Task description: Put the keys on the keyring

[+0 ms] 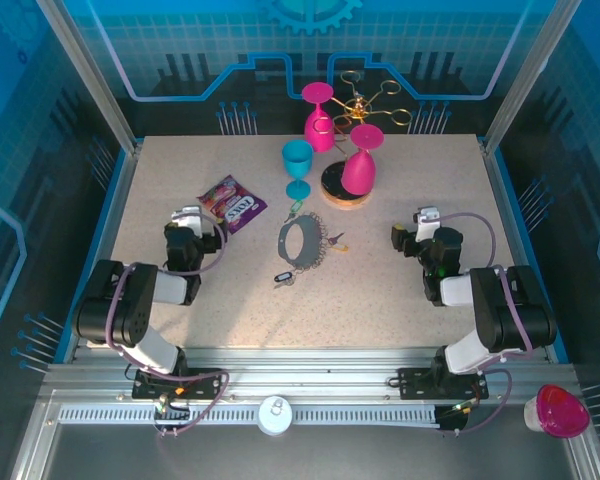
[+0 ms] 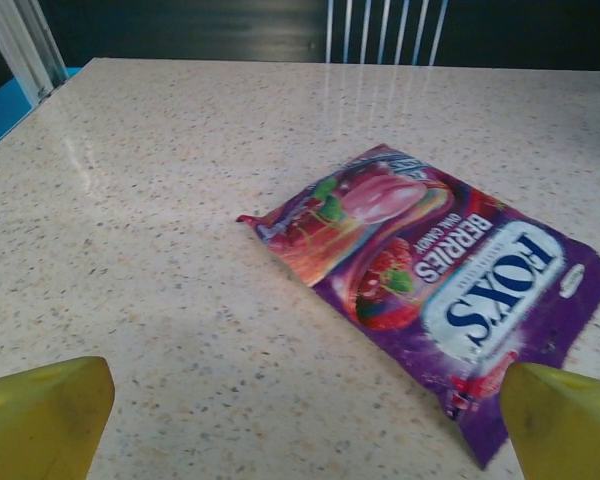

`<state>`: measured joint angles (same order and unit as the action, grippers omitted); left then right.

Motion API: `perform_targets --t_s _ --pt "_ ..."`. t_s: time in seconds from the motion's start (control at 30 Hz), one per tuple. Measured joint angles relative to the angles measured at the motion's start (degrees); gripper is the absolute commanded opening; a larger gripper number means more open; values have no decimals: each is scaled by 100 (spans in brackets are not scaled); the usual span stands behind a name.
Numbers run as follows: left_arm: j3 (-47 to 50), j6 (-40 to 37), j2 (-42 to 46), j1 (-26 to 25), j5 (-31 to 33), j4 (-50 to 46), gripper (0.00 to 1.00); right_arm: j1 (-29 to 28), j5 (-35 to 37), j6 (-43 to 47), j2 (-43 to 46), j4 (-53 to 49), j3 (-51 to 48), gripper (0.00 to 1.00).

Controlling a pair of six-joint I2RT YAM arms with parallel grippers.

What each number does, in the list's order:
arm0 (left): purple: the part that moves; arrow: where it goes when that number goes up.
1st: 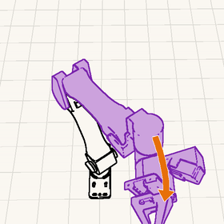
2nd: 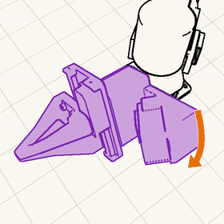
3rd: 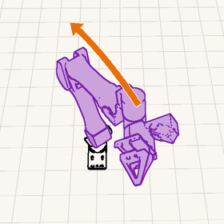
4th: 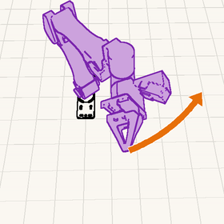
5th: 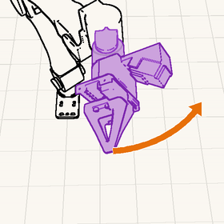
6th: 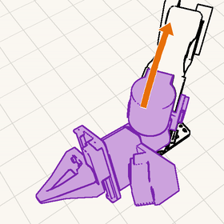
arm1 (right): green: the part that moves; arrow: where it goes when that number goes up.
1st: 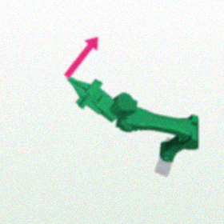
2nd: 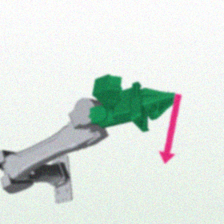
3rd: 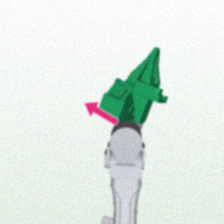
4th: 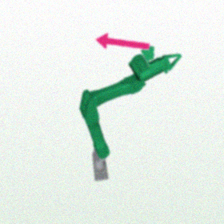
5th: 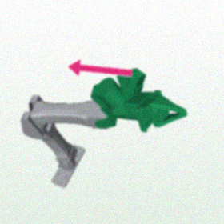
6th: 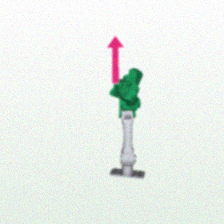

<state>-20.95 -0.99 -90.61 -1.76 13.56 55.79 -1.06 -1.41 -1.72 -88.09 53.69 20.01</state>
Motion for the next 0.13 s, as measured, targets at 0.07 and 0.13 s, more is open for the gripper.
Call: perform_targets --t_s 0.07,0.13 --pt "-28 20 9 37 -120 -79 99 0 55 -28 0 -26 7 100" --pt "-28 46 15 37 -247 -157 99 0 96 -2 0 -50 15 100"
